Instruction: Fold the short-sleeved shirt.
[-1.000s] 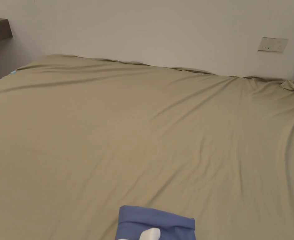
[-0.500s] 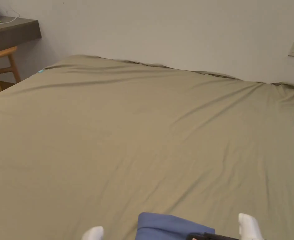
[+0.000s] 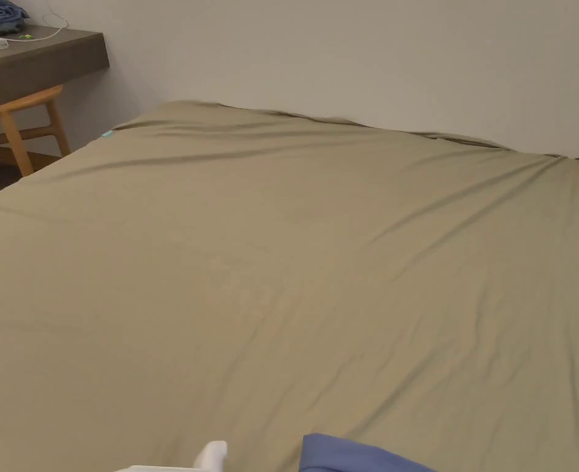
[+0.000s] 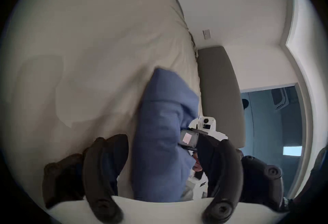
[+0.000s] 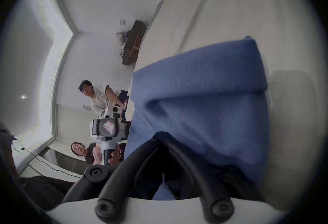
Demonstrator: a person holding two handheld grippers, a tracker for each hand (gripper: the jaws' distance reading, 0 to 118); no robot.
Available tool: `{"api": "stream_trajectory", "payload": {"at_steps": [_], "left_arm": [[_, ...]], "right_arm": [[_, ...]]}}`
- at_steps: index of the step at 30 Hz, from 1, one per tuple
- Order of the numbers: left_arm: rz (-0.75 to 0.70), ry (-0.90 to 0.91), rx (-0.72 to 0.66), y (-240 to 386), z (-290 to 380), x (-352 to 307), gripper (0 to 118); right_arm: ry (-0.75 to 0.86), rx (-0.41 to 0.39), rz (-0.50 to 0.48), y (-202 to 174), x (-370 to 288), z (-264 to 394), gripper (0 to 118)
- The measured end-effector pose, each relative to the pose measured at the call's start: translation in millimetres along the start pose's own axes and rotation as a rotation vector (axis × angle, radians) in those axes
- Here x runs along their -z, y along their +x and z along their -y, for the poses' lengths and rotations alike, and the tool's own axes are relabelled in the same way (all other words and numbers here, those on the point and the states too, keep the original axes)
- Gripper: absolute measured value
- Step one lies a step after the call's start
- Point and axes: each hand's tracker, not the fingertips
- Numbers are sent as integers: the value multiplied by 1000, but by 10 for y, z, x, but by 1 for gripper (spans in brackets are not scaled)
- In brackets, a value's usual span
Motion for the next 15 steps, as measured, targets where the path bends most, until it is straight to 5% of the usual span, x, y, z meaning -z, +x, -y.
{"api": "stream_trajectory", "payload": {"at_steps": [4,5,6,7,15], "left_arm": [[118,18,-62,-27,63,259,89],[124,-1,-76,-27,43,257,78],[110,-4,-83,-31,50,211,30],[26,-2,-71,-24,49,181,23],[57,43,18,41,-112,-293,23]], "right_arm": [[11,-18,-2,-23,-5,26,3],[17,-23,0,-25,-16,44,3],[28,-27,5,-44,-32,56,3],[44,-34,22,-80,-54,69,3],[119,-157,155,-475,-369,133,3]]}}
